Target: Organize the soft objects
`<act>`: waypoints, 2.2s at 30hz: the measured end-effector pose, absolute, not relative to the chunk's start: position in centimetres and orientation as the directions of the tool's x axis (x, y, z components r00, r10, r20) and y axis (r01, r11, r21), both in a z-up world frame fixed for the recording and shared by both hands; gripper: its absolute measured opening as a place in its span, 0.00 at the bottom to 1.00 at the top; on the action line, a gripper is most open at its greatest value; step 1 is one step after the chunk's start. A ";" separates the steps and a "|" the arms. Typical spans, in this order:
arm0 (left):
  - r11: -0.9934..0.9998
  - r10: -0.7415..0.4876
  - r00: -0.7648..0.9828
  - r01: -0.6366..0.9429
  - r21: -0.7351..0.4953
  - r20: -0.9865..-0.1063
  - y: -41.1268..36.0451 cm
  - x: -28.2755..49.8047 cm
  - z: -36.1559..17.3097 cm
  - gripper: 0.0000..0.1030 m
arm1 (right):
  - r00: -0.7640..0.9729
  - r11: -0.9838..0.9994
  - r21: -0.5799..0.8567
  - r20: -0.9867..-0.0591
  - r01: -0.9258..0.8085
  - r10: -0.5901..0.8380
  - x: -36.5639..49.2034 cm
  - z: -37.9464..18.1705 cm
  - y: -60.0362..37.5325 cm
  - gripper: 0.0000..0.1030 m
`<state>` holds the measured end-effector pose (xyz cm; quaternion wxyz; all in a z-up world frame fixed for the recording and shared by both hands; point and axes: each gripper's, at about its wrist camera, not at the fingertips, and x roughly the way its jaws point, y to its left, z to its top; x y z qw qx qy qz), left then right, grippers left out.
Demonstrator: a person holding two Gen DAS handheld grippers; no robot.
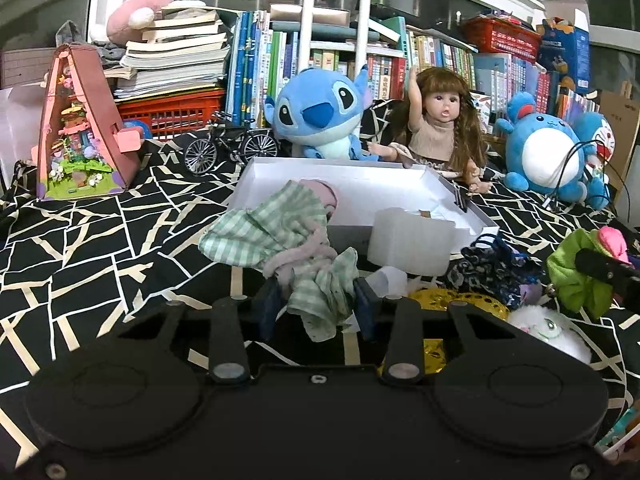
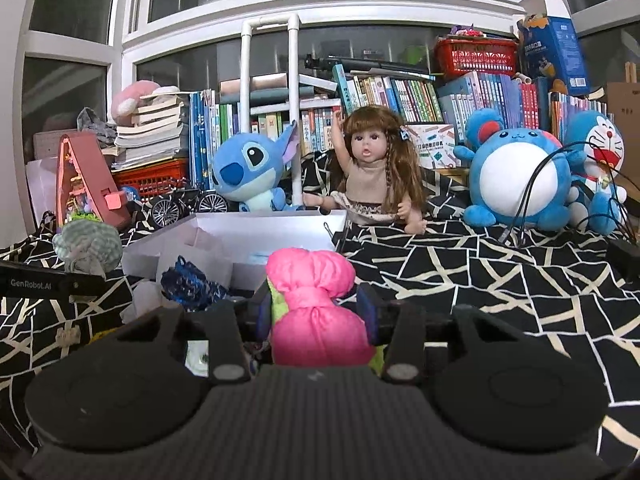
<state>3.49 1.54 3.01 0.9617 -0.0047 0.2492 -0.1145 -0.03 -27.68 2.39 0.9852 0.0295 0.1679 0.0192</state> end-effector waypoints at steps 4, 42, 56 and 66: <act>0.974 -0.222 0.850 0.211 -0.078 -0.478 2.0 3.9 3.2 0.36 | 0.948 0.998 0.059 -0.315 -0.028 0.045 0.1 2.8 -27.7 0.46; 0.955 -0.295 0.817 0.248 -0.161 -0.496 2.9 15.1 7.2 0.36 | 0.929 0.926 0.376 -0.332 -0.028 0.163 12.0 7.4 -29.9 0.45; 0.966 -0.253 0.779 0.231 -0.113 -0.573 0.8 21.1 5.3 0.36 | 0.883 0.906 0.419 -0.444 0.057 0.150 18.6 5.3 -28.9 0.45; 0.971 -0.233 0.757 0.220 -0.098 -0.610 0.0 22.7 3.8 0.36 | 0.850 0.918 0.387 -0.510 0.093 0.129 21.2 3.5 -28.3 0.45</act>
